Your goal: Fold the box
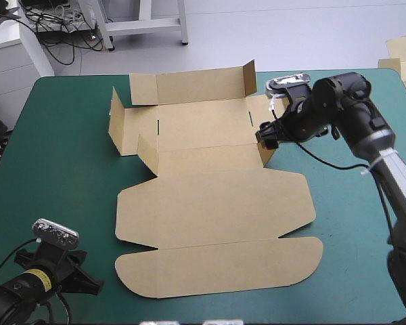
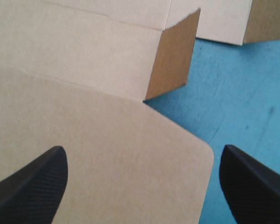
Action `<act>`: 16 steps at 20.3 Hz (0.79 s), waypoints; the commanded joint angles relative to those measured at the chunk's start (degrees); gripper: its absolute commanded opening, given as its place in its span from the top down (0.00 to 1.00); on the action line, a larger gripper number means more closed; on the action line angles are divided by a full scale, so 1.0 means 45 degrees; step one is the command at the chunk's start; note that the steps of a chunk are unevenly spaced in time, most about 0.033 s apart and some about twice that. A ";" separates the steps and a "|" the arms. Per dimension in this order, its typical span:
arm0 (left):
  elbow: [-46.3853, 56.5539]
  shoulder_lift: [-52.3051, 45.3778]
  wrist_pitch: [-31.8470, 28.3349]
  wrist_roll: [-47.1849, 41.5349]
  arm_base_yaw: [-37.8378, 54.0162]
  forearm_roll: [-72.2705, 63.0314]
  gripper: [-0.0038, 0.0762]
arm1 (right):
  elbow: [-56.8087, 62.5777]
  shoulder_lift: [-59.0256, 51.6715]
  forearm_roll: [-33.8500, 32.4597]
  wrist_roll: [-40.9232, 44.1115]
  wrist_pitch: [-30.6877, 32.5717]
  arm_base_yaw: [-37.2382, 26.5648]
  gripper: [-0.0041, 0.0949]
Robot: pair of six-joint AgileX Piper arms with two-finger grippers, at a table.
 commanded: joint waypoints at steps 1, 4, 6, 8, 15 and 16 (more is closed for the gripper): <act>-0.0428 0.0141 -0.0540 -0.0042 -0.0088 0.0111 0.96 | -0.1845 0.1087 0.1047 -0.0334 0.0166 -0.0647 0.14; -0.0428 0.0141 -0.0540 -0.0042 -0.0088 0.0111 0.96 | -0.2392 0.2175 0.2642 -0.0864 0.0166 -0.1700 0.14; -0.0428 0.0141 -0.0540 0.0010 -0.0088 0.0111 0.96 | -0.2415 0.2918 0.3163 -0.1221 0.0166 -0.2319 0.14; -0.0428 0.0141 -0.0540 0.0014 -0.0088 0.0111 0.96 | -0.2415 0.3411 0.3398 -0.1565 0.0166 -0.2549 0.14; -0.0428 0.0141 -0.0540 -0.0015 -0.0088 0.0111 0.96 | -0.2442 0.4889 0.4039 -0.2396 0.0117 -0.2584 0.14; -0.0428 0.0141 -0.0540 -0.0015 -0.0088 0.0111 0.96 | -0.2442 0.5002 0.4174 -0.2430 0.0052 -0.2584 0.14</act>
